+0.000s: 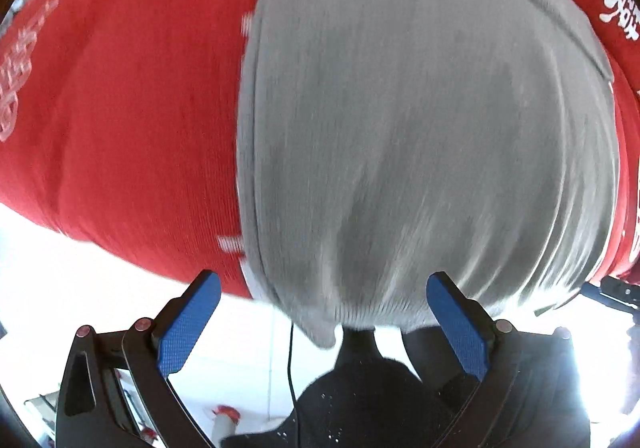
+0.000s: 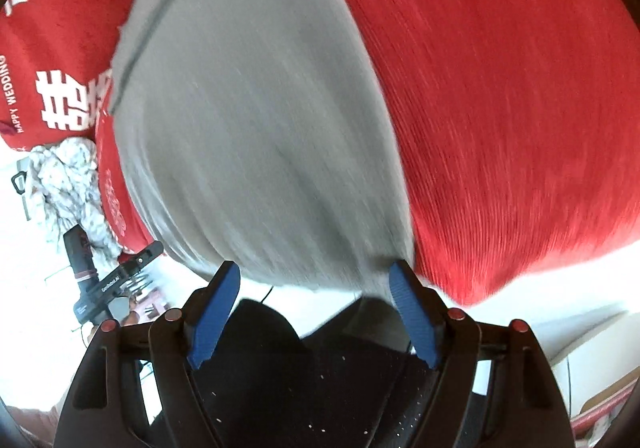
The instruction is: Fold small clothes
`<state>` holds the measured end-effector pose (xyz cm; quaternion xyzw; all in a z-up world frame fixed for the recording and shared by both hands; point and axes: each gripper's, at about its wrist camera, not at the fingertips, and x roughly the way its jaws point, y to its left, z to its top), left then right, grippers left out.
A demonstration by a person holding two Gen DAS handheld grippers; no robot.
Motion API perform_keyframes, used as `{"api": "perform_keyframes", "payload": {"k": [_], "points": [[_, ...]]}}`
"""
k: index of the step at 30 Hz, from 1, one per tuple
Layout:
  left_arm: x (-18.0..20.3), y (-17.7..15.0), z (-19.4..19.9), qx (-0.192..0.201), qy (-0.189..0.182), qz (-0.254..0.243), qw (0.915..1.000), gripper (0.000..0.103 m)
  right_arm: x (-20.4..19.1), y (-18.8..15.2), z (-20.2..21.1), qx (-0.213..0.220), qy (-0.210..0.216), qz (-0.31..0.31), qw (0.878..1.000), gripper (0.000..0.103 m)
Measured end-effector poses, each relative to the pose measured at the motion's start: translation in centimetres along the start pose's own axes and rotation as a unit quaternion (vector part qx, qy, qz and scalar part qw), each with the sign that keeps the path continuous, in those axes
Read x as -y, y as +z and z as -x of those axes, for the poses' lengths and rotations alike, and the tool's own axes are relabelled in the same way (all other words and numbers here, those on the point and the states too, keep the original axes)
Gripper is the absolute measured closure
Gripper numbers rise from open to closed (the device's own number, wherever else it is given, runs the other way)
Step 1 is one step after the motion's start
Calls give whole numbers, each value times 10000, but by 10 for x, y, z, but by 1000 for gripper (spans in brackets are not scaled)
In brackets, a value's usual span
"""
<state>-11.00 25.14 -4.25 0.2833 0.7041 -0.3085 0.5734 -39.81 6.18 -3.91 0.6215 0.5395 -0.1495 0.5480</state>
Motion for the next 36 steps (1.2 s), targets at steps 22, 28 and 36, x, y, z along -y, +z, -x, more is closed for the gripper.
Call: {"api": "perform_keyframes", "payload": {"k": [22, 28, 36], "points": [[-8, -47, -1, -167, -1033, -433, 9936, 90, 8, -26, -16, 22, 1071, -114, 9942, 90], [-17, -21, 63, 491, -1541, -409, 9860, 91, -31, 2, 38, 684, 2045, -2, 9765, 91], [-25, 87, 94, 1379, -1290, -219, 9818, 91, -63, 109, 81, 1352, 2141, 94, 9674, 96]]}}
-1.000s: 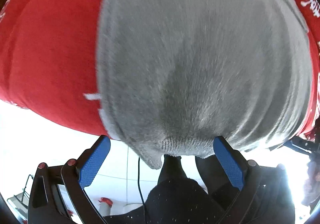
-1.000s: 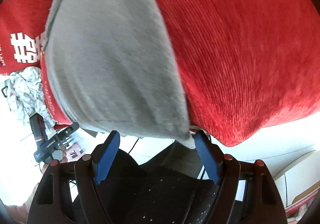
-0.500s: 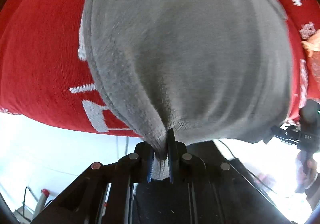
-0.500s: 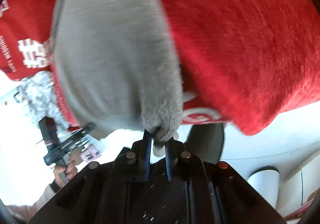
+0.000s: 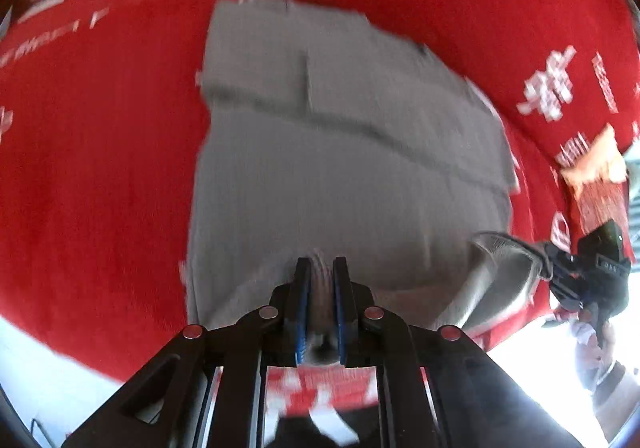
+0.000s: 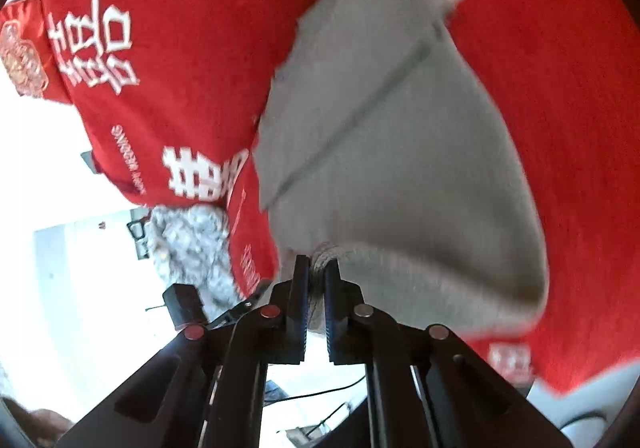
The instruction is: Fold small clothes
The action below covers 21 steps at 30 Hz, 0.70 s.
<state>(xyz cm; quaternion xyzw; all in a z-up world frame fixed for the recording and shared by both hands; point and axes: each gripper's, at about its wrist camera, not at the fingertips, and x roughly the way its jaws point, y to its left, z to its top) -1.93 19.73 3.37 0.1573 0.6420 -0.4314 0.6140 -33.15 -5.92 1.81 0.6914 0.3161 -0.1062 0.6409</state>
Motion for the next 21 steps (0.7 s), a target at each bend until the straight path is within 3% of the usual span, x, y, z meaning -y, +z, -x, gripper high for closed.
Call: {"api": "perform_keyframes", "payload": {"k": [2, 6, 8, 9, 10, 12, 14, 15, 16, 21], "points": [[2, 21, -18, 129, 282, -49, 9995, 91, -7, 21, -12, 15, -245, -21, 9997, 96], [4, 53, -20, 227, 832, -176, 9961, 90, -6, 42, -25, -143, -849, 107, 9962, 95], [0, 55, -18, 156, 925, -149, 9955, 70, -9, 45, -26, -195, -1069, 186, 9939, 92], [0, 57, -19, 165, 973, -145, 9950, 33, -9, 45, -27, -213, -1189, 213, 9925, 92], [2, 58, -18, 246, 1069, -162, 9938, 20, -4, 46, -24, -225, -1271, 232, 9914, 91], [22, 64, -26, 325, 1253, -384, 9908, 20, -4, 48, -25, -253, -1390, 247, 9897, 86], [26, 65, -28, 168, 1250, -468, 9909, 20, -7, 51, -23, -247, -1569, 370, 9866, 68], [27, 64, -30, 67, 1204, -507, 9914, 20, -10, 51, -21, -238, -1661, 473, 9847, 51], [28, 64, -34, -69, 1182, -579, 9913, 20, -15, 52, -20, -233, -1772, 625, 9819, 44], [38, 56, -49, -538, 1163, -783, 9887, 20, -34, 58, -32, -443, -2459, 1432, 9576, 44]]}}
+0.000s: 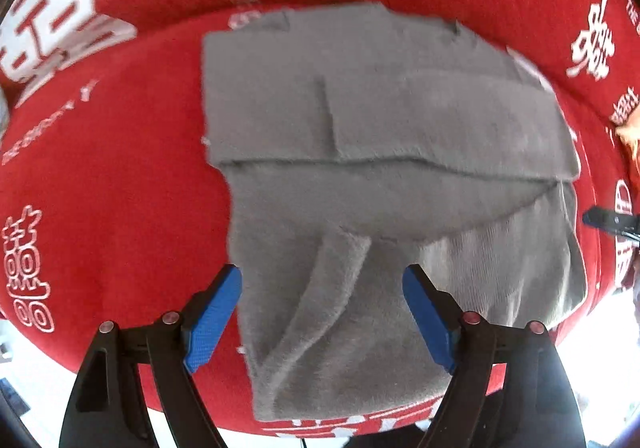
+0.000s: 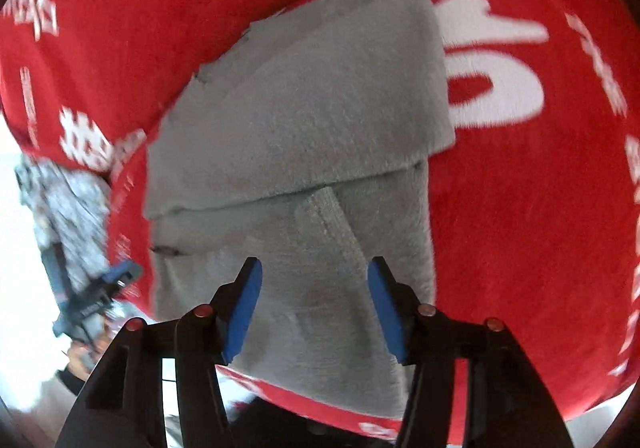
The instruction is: Fold small clothes
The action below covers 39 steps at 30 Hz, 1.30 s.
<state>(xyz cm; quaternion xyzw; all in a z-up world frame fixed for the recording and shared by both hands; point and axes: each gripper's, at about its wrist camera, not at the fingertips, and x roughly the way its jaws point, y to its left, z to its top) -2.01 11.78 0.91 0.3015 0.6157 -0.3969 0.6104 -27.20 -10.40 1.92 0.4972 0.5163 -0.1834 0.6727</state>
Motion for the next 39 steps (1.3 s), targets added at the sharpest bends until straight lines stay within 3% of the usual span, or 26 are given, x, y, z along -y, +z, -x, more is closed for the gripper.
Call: {"api": "perform_keyframes", "payload": {"k": [8, 11, 12, 13, 14, 15, 16, 17, 21, 27, 33, 39], "points": [[9, 3, -29, -270, -146, -165, 9994, 20, -12, 6, -36, -352, -629, 518, 9961, 44], [10, 2, -36, -420, -222, -249, 9986, 20, -20, 0, -40, -276, -924, 679, 9930, 44], [11, 0, -38, -455, -257, -284, 9982, 25, -22, -2, -40, -274, -996, 722, 9920, 44], [11, -1, -39, -476, -259, -303, 9981, 42, -25, -5, -40, -260, -1079, 742, 9910, 44], [13, -2, -42, -559, -238, -335, 9976, 52, -27, -9, -41, -257, -1176, 760, 9898, 45], [13, -2, -43, -542, -218, -395, 9975, 70, -31, -13, -42, -233, -1332, 835, 9873, 56], [15, -3, -40, -482, -262, -483, 9973, 96, -36, -17, -42, -213, -1591, 972, 9822, 86], [16, -3, -37, -467, -341, -574, 9967, 96, -40, -19, -42, -200, -1720, 1059, 9792, 96], [15, -2, -12, -219, -524, -652, 9963, 96, -56, -28, -22, 63, -1892, 1166, 9750, 97], [8, 16, 51, 436, -701, -612, 9947, 96, -85, -17, 46, 883, -1913, 1229, 9698, 97], [6, 70, 98, 1294, -679, -713, 9867, 96, -115, 39, 78, 1546, -1906, 1440, 9587, 97], [-10, 144, 67, 1629, -335, -271, 9857, 96, -107, 111, 52, 1724, -1923, 1271, 9577, 97]]}}
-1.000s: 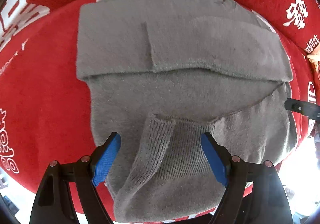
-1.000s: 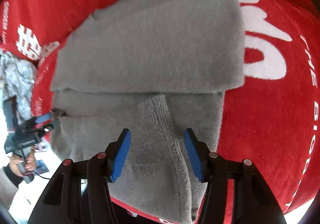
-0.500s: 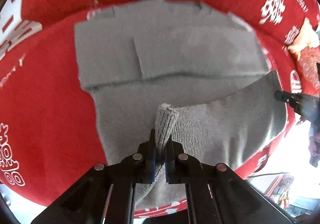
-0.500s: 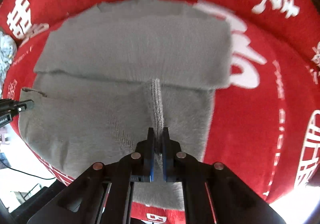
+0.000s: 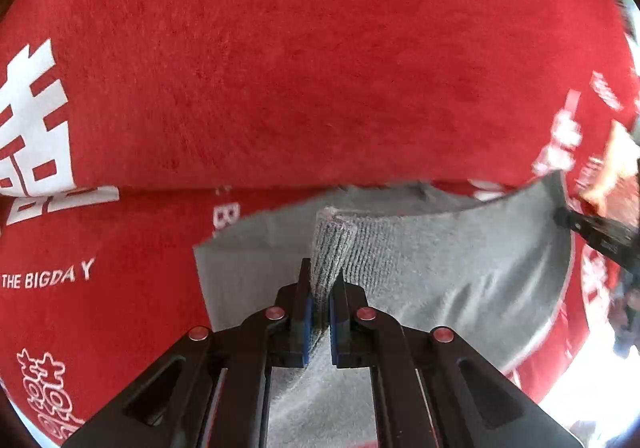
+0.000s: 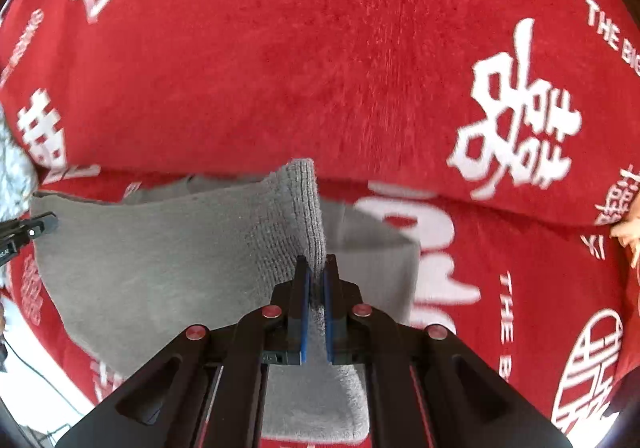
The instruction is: Fold small clothes
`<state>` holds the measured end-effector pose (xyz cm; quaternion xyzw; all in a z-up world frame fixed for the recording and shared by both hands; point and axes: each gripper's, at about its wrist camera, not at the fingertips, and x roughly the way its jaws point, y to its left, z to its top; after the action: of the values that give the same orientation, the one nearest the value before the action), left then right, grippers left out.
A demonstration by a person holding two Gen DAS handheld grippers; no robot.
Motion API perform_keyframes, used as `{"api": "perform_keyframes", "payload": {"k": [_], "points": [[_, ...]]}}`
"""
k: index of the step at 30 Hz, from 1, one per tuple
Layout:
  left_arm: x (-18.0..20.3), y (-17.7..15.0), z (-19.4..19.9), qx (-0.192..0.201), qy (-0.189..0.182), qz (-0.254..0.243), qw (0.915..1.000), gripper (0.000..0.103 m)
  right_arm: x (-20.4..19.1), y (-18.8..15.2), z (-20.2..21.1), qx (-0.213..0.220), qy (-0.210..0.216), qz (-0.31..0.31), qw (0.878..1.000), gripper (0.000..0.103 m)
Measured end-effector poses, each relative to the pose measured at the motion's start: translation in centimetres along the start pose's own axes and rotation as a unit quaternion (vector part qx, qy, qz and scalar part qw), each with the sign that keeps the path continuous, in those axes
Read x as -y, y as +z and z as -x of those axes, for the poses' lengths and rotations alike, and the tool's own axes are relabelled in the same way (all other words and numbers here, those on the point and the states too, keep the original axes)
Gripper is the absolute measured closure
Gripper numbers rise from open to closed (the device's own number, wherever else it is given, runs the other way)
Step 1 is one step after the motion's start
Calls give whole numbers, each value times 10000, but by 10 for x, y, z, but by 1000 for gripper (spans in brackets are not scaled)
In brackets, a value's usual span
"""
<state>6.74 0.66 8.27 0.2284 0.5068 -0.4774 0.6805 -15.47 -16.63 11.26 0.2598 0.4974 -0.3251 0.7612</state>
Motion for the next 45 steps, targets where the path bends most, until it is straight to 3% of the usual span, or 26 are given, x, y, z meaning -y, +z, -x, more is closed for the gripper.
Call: {"api": "perform_keyframes", "payload": {"k": [4, 8, 14, 18, 20, 21, 22, 23, 26, 31, 35, 38, 40, 42, 45], "points": [[-1, 15, -64, -209, 448, -62, 9988, 96, 6, 13, -57, -245, 102, -258, 9993, 97], [-12, 17, -114, -426, 609, 134, 9971, 96, 12, 14, -105, -452, 30, -422, 9981, 97], [-19, 14, -148, -521, 806, 165, 9952, 96, 26, 0, -144, -564, 113, -1011, 9932, 96], [-21, 18, -147, -578, 810, 207, 9948, 94, 29, -2, -138, -488, -3, -1168, 9920, 93], [-26, 22, -143, -607, 915, 247, 9936, 85, 34, -1, -133, -487, -157, -1234, 9910, 88], [-30, 23, -139, -598, 1210, 237, 9906, 58, 37, -1, -130, -501, -231, -1284, 9902, 87], [-34, 24, -136, -551, 1490, 228, 9870, 38, 41, -2, -128, -539, -316, -1338, 9890, 87], [-42, 25, -127, -404, 1759, 246, 9833, 37, 47, -4, -125, -591, -462, -1412, 9871, 87], [-61, 24, -108, -508, 1716, 465, 9827, 37, 67, -15, -107, -628, -360, -1750, 9819, 87], [-69, -8, -70, -578, 1238, 538, 9892, 37, 53, -52, -65, -603, 347, -1609, 9845, 87], [-47, -47, -63, -803, 1029, 512, 9901, 37, 32, -92, -51, -699, 707, -1511, 9835, 87], [-46, -83, -75, -1137, 1165, 642, 9846, 37, 28, -115, -60, -1003, 611, -1414, 9830, 87], [-48, -98, -76, -1109, 1274, 608, 9838, 27, 33, -133, -62, -1004, 565, -1372, 9838, 88], [-56, -112, -70, -1177, 1417, 583, 9812, 25, 39, -139, -58, -1067, 331, -1262, 9857, 88], [-76, -133, -62, -1373, 1266, 904, 9782, 25, 54, -163, -49, -1240, 276, -1374, 9823, 88]]}}
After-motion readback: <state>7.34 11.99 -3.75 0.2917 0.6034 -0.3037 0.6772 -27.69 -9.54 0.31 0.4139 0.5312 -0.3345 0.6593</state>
